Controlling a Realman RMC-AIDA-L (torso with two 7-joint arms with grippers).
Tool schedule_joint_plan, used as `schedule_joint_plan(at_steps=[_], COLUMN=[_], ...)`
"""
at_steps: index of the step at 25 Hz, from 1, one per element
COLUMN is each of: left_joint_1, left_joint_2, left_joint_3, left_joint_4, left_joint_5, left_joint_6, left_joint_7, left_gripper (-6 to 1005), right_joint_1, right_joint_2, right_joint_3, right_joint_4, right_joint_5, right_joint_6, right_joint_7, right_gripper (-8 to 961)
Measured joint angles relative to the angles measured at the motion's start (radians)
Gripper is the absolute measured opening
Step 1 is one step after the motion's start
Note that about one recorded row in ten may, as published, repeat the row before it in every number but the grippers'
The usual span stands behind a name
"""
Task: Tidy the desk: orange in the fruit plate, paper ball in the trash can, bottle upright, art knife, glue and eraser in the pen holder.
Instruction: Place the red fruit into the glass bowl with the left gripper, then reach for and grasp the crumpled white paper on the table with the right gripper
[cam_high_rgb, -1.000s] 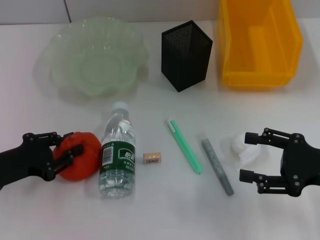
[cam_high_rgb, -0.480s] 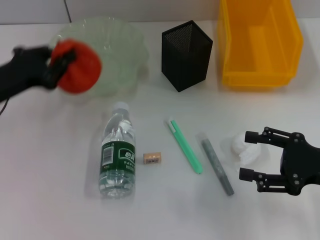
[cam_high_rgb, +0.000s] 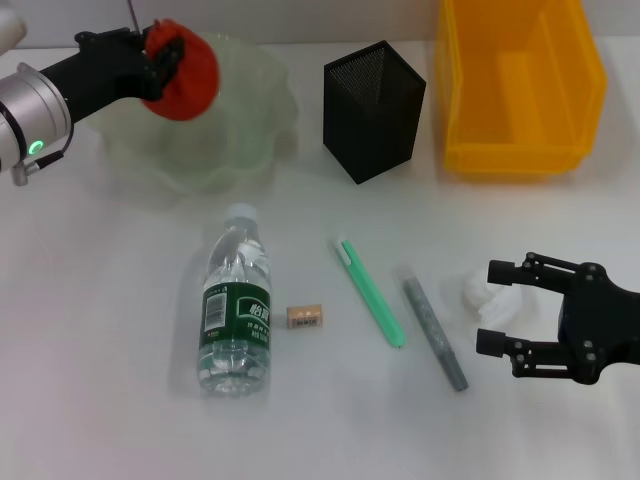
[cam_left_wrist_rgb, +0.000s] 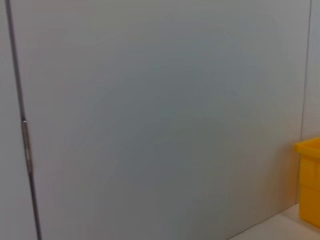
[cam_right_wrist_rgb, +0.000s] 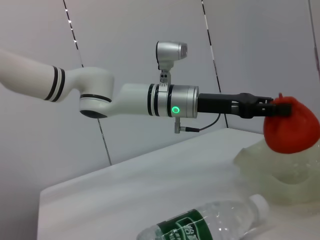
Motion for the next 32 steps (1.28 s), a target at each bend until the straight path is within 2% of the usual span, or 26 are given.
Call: schedule_joint_plan(at_steps=[2,3,7,8,10,12,13,14,15,17,18,19,20,24,27,28,29,32], left_joint_1=[-0.002,0.017,0.054,0.077,0.091,0.109,0.161,0.183,0.194,0.237,0.293,0.293,0.326,0.403,0.434,0.44,0.445,0.449], left_joint_2=[0.0,0.001,0.007,0.009,0.009,0.009,0.013,0.015,0.015,0.017,0.017,0.017,0.017,0.016,0.015,0.015,0.015,0.015], left_joint_3=[0.004,0.004,0.004,0.004,0.004,0.004,0.015,0.029,0.038,0.081,0.14,0.14,0.175,0.232,0.235,0.235,0.234,0.233], left_joint_4=[-0.004,0.0,0.008,0.017,0.026,0.037,0.053,0.058,0.062,0.085,0.122,0.122,0.142,0.167,0.159,0.156,0.154,0.154], left_joint_5=[-0.003,-0.047,-0.113,-0.136,-0.137,-0.135,-0.129,-0.125,-0.123,-0.107,-0.091,-0.091,-0.086,-0.079,-0.078,-0.078,-0.078,-0.078], left_joint_6=[0.002,0.044,0.133,0.168,0.187,0.222,0.371,0.436,0.465,0.551,0.609,0.609,0.623,0.646,0.658,0.658,0.659,0.659], left_joint_7=[0.002,0.002,0.002,-0.001,-0.005,-0.012,-0.006,0.006,0.012,0.036,0.051,0.051,0.053,0.066,0.068,0.068,0.068,0.068], left_gripper=[128,131,344,397,579,669,715,760,805,815,820,825,830,851,866,866,866,866], right_joint_1=[0.001,0.002,0.008,0.011,0.011,0.011,0.012,0.012,0.013,0.023,0.047,0.047,0.061,0.152,0.206,0.237,0.237,0.263], right_joint_2=[0.0,0.0,-0.001,-0.001,-0.002,-0.001,-0.001,-0.001,0.0,0.001,0.001,0.001,0.0,-0.001,0.001,0.001,0.001,0.001], right_joint_3=[0.002,0.009,0.015,0.015,0.014,0.009,0.006,0.006,0.005,-0.011,-0.056,-0.056,-0.08,-0.235,-0.361,-0.453,-0.453,-0.546], right_joint_4=[-0.002,-0.007,-0.036,-0.077,-0.105,-0.186,-0.3,-0.3,-0.373,-0.516,-0.657,-0.657,-0.709,-0.875,-0.879,-0.851,-0.851,-0.798], right_joint_5=[0.002,0.005,0.006,0.003,0.001,-0.008,-0.038,-0.038,-0.061,-0.131,-0.225,-0.225,-0.274,-0.512,-0.609,-0.655,-0.655,-0.691], right_joint_6=[0.005,0.015,0.026,0.03,0.033,0.031,0.015,0.015,0.008,-0.004,-0.013,-0.013,-0.017,-0.047,-0.032,0.005,0.005,0.068], right_joint_7=[0.005,0.026,0.095,0.159,0.197,0.305,0.443,0.443,0.517,0.658,0.813,0.813,0.882,1.135,1.209,1.256,1.256,1.296], right_gripper=[839,839,839,840,840,840,840,840,839,839,838,838,838,836,835,835,834,834])
